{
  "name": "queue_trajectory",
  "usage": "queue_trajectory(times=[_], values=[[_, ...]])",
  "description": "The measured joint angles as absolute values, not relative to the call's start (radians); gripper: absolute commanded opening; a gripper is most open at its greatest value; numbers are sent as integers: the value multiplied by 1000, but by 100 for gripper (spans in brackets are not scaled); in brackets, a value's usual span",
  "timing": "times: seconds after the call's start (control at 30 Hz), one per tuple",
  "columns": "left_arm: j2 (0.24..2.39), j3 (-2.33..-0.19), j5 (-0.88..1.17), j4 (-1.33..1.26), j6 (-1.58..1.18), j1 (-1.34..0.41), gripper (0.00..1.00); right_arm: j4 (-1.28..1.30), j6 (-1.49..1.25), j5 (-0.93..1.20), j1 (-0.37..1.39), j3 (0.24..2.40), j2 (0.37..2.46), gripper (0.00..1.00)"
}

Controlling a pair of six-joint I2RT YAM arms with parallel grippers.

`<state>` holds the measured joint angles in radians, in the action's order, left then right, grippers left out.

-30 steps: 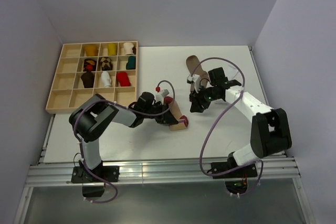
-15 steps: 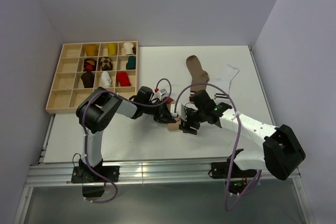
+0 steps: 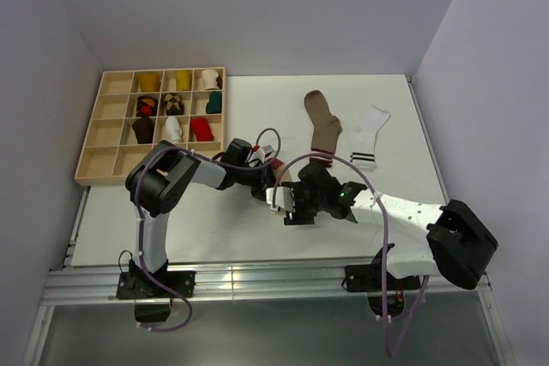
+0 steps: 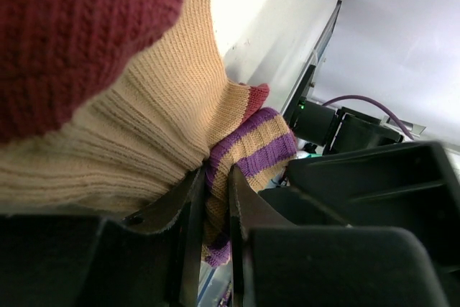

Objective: Roll the socks
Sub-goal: Roll the sock at the center of the board.

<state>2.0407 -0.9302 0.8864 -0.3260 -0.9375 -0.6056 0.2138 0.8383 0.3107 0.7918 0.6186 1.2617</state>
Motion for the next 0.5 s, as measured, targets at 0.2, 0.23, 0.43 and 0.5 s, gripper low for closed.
queue_trajectory(times=[0.2,0.23,0.43,0.5], values=[[2045,-941,891,-307,-937,-605,0,129,863,231,853,584,1329,60],[2045,-941,891,-306,-937,-605,0,105,868,214,857,585,1352,54],[2044,-940,886,-302,-928,-600,18,35,883,144,860,593,1407,15],[2036,-934,881,-304,-921,-598,33,51,879,138,863,611,1419,15]])
